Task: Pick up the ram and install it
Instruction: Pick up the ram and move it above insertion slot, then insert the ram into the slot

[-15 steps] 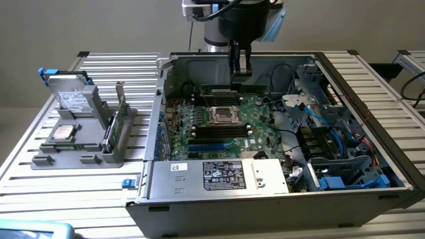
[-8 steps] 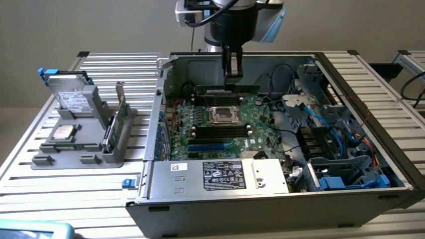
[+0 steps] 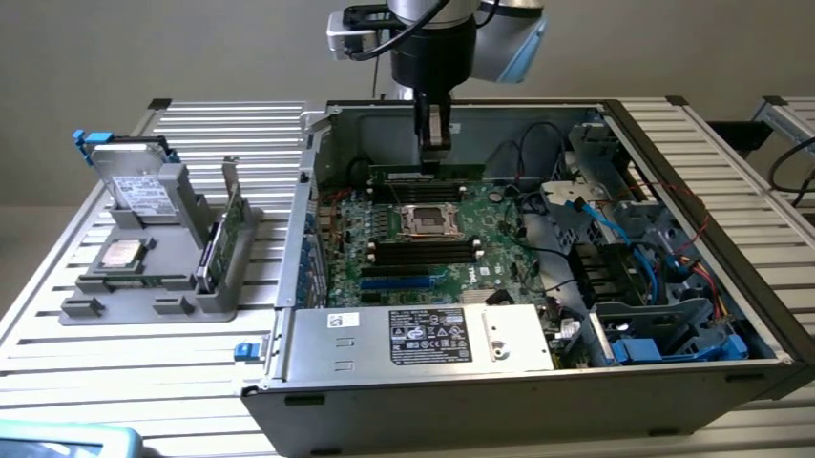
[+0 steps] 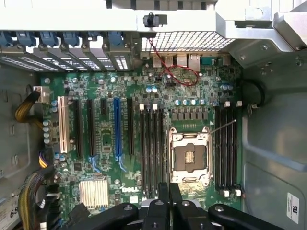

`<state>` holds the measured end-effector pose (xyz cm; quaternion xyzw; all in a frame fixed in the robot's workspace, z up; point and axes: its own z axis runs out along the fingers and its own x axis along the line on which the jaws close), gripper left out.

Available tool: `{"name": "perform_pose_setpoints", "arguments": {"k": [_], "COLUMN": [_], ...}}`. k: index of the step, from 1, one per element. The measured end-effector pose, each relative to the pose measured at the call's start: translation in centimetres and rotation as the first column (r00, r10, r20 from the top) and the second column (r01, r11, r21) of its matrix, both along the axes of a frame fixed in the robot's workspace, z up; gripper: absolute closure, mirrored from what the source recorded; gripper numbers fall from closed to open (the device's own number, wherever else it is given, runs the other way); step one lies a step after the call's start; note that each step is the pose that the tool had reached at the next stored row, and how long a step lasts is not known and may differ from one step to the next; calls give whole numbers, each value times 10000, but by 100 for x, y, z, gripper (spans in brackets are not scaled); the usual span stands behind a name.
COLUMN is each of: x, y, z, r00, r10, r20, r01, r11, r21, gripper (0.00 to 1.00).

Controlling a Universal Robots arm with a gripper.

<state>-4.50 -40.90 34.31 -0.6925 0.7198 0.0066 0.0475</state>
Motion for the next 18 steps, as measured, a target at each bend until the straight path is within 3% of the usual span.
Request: {"name": "perform_pose_setpoints", "arguments": {"k": [2,18], "x": [1,0], "y": [1,1], "z": [-1,-1], "r00": [10000,10000], "r10": [7,88], "r20": [-6,-7], "r01": [-7,-88], "r11": [10000,10000], "r21": [-32,-33], "gripper": [87,87]}}
